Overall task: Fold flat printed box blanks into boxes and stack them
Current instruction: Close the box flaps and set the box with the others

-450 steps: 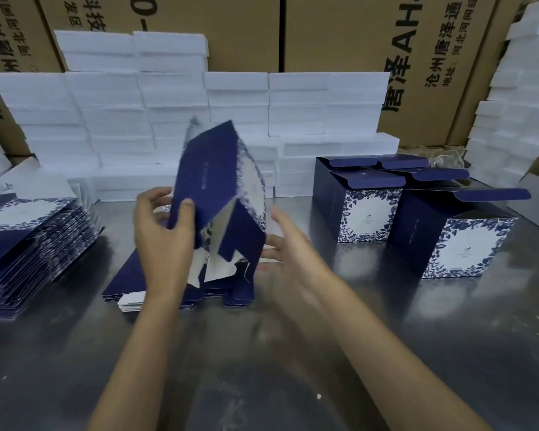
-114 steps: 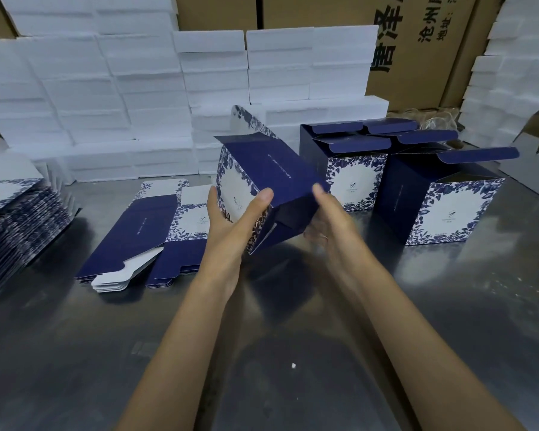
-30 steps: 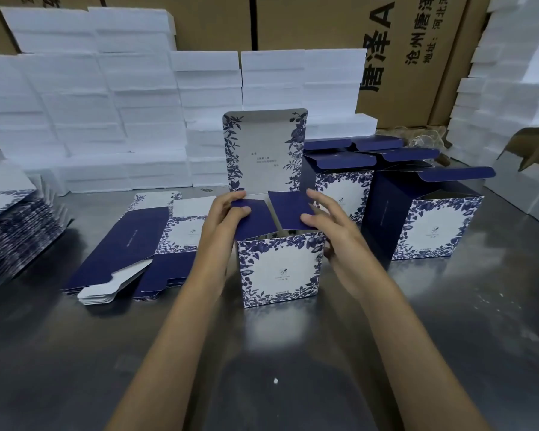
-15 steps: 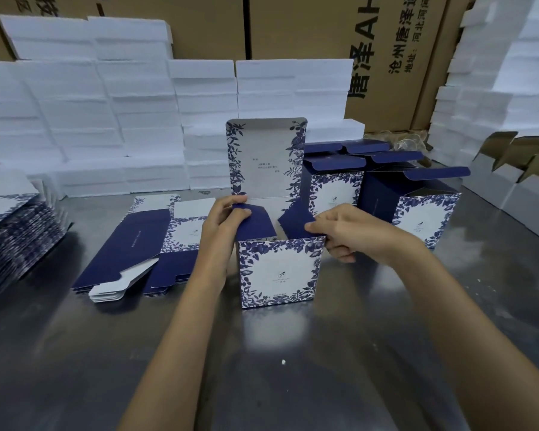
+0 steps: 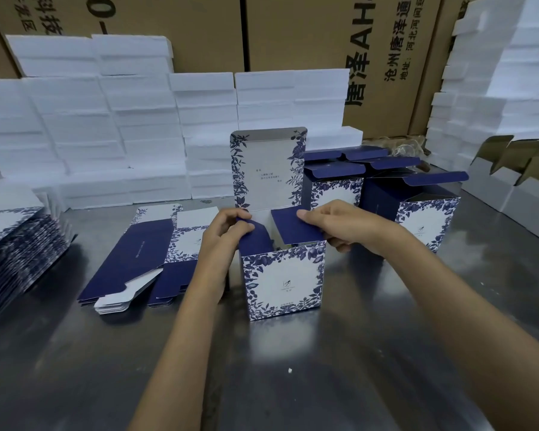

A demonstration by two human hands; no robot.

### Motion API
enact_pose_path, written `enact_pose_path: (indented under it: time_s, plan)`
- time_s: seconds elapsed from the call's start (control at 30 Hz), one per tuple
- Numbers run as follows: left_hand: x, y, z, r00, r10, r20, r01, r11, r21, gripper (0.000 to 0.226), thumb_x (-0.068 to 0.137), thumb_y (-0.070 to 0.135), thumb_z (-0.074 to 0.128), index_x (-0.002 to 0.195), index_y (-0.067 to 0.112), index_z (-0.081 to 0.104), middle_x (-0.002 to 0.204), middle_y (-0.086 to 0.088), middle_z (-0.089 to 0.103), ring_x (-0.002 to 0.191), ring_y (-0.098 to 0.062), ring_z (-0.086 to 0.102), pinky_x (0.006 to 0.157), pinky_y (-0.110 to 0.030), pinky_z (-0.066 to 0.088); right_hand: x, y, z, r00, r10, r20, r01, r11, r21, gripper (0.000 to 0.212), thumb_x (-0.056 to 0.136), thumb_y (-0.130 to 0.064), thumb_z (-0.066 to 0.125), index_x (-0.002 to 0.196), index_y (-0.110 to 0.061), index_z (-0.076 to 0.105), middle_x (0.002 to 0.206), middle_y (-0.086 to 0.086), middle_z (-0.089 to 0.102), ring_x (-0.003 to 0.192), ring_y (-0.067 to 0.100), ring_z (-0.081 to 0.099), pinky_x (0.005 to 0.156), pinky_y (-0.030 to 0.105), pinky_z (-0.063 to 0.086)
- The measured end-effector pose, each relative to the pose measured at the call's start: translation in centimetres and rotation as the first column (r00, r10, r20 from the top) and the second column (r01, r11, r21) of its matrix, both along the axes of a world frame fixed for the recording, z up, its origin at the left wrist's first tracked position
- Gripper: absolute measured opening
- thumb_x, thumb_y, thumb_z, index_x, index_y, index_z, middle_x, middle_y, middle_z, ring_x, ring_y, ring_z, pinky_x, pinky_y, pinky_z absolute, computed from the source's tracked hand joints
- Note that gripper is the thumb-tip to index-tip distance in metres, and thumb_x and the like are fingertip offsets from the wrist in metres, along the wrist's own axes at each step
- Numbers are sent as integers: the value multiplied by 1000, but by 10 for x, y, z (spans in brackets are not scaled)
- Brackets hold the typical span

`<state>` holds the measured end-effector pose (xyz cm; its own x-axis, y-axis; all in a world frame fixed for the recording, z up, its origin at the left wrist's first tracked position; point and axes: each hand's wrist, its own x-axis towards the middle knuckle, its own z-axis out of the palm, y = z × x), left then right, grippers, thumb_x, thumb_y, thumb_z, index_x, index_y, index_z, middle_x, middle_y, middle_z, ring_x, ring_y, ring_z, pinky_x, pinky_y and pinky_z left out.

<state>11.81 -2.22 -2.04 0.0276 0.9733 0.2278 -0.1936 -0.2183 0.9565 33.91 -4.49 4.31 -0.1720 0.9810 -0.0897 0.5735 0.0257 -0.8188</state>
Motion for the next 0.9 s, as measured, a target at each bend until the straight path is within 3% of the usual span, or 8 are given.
enact_pose_path:
  time_s: [0.17, 0.3, 0.43, 0.6, 0.67, 0.73, 0.8, 0.9]
  plan:
    - [-2, 4, -2, 1000, -16, -7, 16, 1000, 20, 11, 81, 16, 68, 87, 25, 68, 99, 16, 71, 90, -10, 67, 72, -22, 52, 1, 5, -3, 999, 17, 40, -17, 1000, 12, 43, 108, -28, 45, 68, -20, 31, 54, -5, 32, 42, 10, 27, 48, 25, 27]
    - [-1, 3, -2, 1000, -29, 0, 29, 999, 24, 11, 81, 15, 68, 86, 25, 68, 98, 17, 70, 84, -7, 67, 68, -21, 52, 3, 12, 0, 999, -4, 39, 3, 1000, 15, 53, 106, -39, 48, 58, -21, 33, 45, -8, 32, 39, 12, 25, 41, 19, 26]
    - [-1, 2, 0, 998, -68, -3, 68, 998, -2, 11, 81, 16, 71, 87, 25, 69, 106, 7, 70, 91, -16, 67, 77, -29, 53, -3, 20, -8, 990, -108, 96, 90, 981, 173, 47, 106, -28, 49, 63, -18, 32, 44, -9, 30, 36, 10, 26, 40, 19, 27]
    - [1, 0, 2, 992, -24, 122, 26, 1000, -13, 29, 81, 11, 76, 93, 30, 57, 108, 9, 70, 99, -22, 66, 82, -37, 54, -2, 23, -11, 990, -124, 72, 108, 975, 192, 46, 104, -25, 52, 62, -17, 34, 44, -7, 32, 40, 14, 30, 38, 19, 29]
    - [1, 0, 3, 990, -5, 138, 7, 1000, -10, 42, 77, 15, 78, 106, 34, 56, 117, 9, 67, 111, -21, 64, 92, -39, 54, -1, 23, -12, 981, -182, 69, 160, 957, 243, 40, 101, -32, 57, 67, -16, 44, 54, -4, 47, 45, 13, 42, 39, 21, 37]
    - [0, 1, 3, 994, -12, 105, 11, 1000, 14, 51, 74, 20, 77, 117, 41, 59, 118, 11, 68, 119, -15, 61, 98, -37, 52, 0, 21, -14, 972, -232, -31, 231, 925, 301, 17, 99, -21, 57, 83, -21, 52, 82, -2, 59, 59, 14, 52, 43, 22, 42]
    - [1, 0, 3, 998, 5, 59, -6, 1000, 27, 44, 77, 22, 76, 112, 45, 65, 118, 14, 68, 119, -9, 61, 98, -31, 51, 0, 18, -15, 960, -222, -172, 269, 901, 339, 31, 94, -1, 47, 92, -30, 57, 104, -1, 60, 70, 17, 56, 49, 19, 44]
    - [3, 0, 5, 994, 101, 32, -101, 995, 7, 18, 88, 23, 69, 96, 38, 72, 110, 13, 72, 108, -10, 66, 79, -16, 52, 0, 12, -15, 933, -205, -297, 303, 891, 338, 42, 90, 8, 41, 83, -28, 62, 108, 0, 65, 79, 14, 62, 59, 19, 48]
